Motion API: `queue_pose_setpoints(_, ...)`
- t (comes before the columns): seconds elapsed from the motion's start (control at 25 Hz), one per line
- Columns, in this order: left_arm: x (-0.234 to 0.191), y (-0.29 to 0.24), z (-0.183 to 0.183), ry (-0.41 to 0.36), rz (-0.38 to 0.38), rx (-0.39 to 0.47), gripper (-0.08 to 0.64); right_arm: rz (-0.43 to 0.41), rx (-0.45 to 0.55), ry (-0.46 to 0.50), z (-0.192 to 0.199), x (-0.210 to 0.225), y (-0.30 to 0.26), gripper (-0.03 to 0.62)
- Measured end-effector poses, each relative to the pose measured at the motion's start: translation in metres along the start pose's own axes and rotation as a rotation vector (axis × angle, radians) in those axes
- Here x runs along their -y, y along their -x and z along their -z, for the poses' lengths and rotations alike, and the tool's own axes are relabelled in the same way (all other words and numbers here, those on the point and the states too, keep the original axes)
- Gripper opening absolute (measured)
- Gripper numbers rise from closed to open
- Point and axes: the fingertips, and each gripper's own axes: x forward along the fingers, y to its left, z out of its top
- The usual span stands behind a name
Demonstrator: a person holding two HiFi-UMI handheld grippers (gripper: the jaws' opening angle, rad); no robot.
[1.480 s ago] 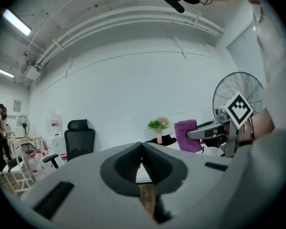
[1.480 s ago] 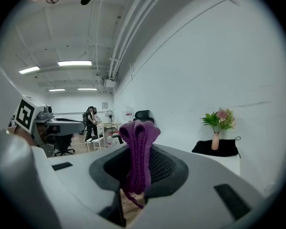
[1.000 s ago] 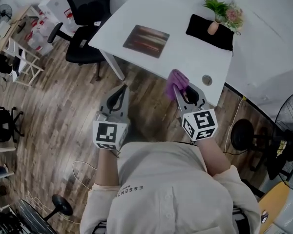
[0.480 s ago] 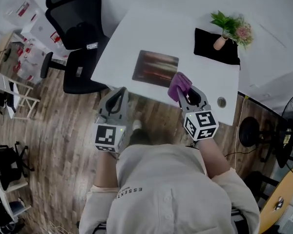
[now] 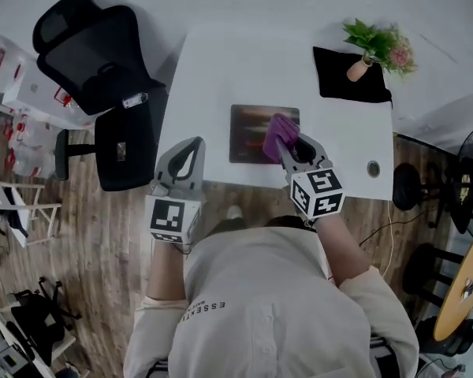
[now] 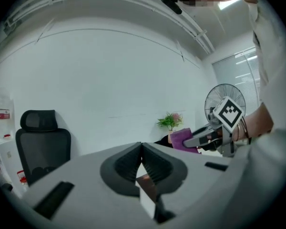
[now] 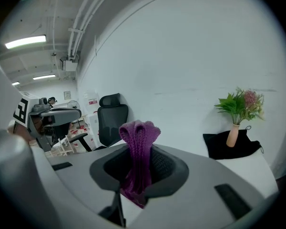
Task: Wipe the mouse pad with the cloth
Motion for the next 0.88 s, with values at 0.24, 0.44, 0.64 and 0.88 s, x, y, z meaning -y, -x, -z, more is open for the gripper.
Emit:
queue_pose_setpoints(0.24, -0.025, -0.037, 0.013, 0.041, 0.049, 0.022, 0.002, -0.019, -0.114, -0.007, 0.010, 0.000, -0.055, 0.094)
queue_pose_setpoints(0.44, -0.040, -0.066, 0.030, 0.071, 0.052, 0.010, 0.002, -0.073, -0.210, -0.009, 0.022, 0.002, -0.099, 0.094)
queue_pose_setpoints(0.64, -0.055, -0.091, 0.046, 0.106, 0.036, -0.016, 0.002, -0.141, -0.308, -0.013, 0.039, 0.000, -0.142, 0.095)
queue_pose_setpoints(0.88, -0.049, -0.115, 0.066, 0.128, 0.050, -0.074, 0.002, -0.219, -0.444, -0.045, 0.080, -0.001, -0.185, 0.094)
